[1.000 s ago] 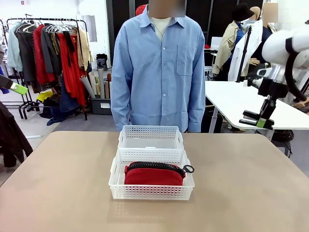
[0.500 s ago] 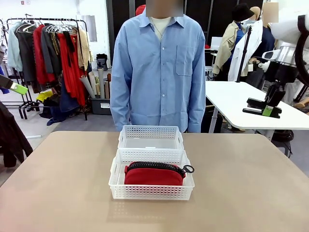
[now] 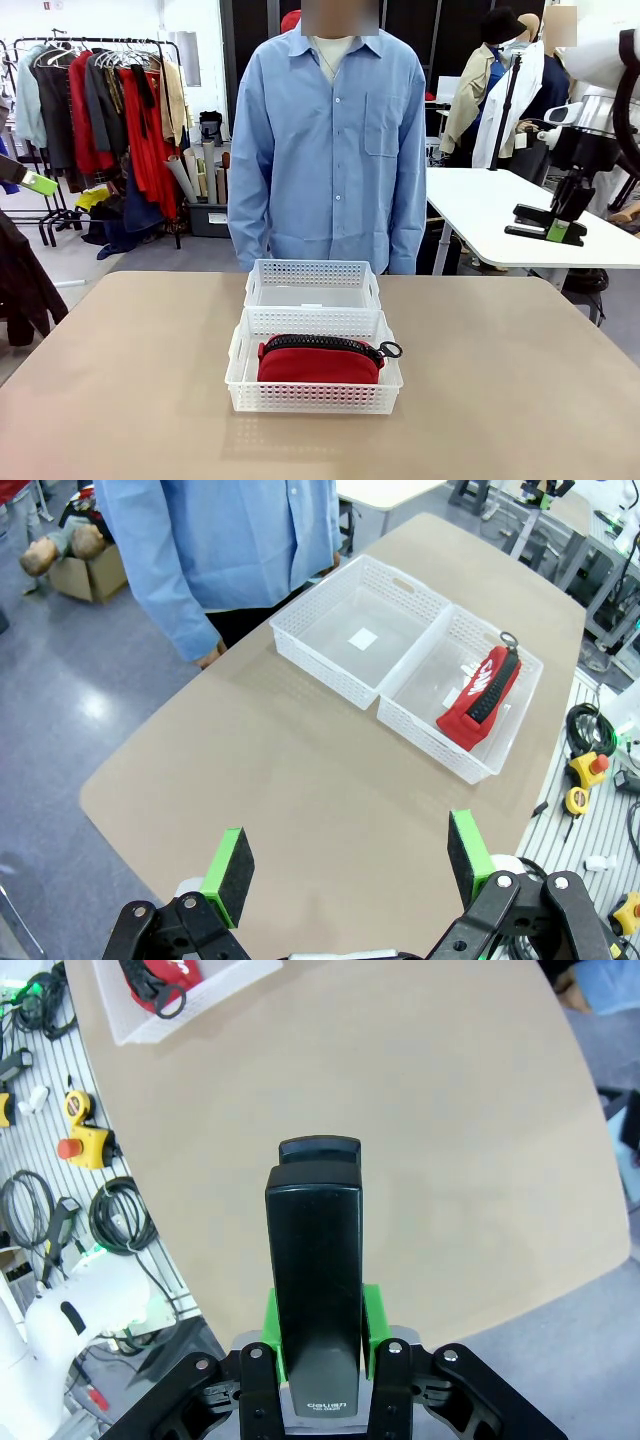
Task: Distribute items into two baskets.
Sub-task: Pick up the Stapler that the person points to, then place the picked Stapler into the Organizing basket as instructed by the person.
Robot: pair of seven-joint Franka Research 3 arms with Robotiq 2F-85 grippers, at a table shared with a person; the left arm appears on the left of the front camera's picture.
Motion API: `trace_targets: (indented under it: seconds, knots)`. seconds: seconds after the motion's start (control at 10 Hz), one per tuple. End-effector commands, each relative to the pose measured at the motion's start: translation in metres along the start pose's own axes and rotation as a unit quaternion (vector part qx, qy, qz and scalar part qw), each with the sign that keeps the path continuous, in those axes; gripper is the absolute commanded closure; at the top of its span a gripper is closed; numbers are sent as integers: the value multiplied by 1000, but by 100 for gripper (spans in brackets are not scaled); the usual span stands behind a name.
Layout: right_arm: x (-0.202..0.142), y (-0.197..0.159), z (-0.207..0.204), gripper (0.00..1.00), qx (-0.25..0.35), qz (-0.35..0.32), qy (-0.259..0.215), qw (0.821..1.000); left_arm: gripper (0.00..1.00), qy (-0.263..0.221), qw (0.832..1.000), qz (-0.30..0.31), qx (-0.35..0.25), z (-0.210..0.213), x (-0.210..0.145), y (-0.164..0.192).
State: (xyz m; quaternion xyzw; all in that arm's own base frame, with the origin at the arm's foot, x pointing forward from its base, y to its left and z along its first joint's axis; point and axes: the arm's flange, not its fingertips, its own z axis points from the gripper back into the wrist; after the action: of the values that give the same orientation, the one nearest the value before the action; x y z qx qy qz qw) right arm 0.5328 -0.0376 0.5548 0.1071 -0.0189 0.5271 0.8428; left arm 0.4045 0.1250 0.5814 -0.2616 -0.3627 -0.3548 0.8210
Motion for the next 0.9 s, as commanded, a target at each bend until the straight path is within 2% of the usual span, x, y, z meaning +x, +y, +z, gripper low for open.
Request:
trace_targets:
  seconds: [0.0, 0.8]
  knots:
    - [1, -1, 2, 77, -7, -3, -3, 1000, 0, -11, 1000, -3, -6, 1, 0, -1]
    - [1, -1, 2, 77, -7, -3, -3, 1000, 0, -11, 1000, -3, -6, 1, 0, -1]
